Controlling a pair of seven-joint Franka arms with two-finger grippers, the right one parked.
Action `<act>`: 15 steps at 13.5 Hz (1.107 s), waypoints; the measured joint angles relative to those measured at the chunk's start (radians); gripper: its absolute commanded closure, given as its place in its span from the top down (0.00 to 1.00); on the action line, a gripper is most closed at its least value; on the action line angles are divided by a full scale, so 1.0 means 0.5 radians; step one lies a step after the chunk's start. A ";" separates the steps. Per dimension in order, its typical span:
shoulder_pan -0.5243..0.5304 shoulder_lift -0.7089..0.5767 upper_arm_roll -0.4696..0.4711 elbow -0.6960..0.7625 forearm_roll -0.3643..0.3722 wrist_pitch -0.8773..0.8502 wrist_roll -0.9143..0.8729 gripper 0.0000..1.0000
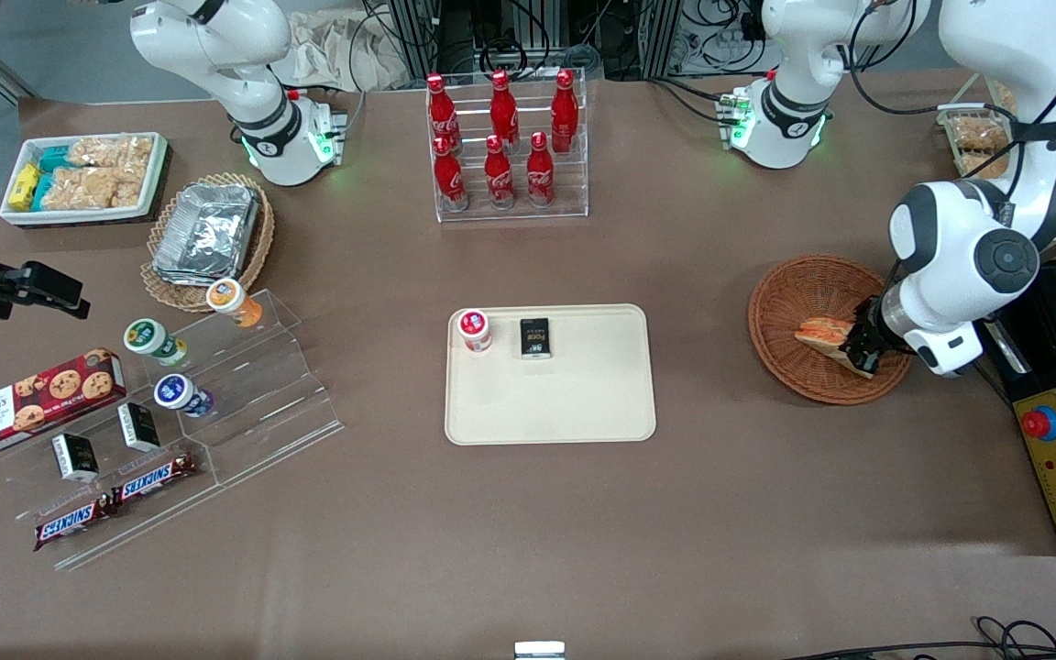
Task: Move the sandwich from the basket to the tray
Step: 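Lift the sandwich up out of the basket with the left gripper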
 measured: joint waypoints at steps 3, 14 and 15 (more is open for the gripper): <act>-0.001 -0.062 -0.002 0.098 0.000 -0.210 0.000 0.00; -0.054 -0.129 -0.369 1.078 0.001 -1.233 0.223 0.00; -0.056 -0.131 -0.441 1.152 0.001 -1.273 0.276 0.00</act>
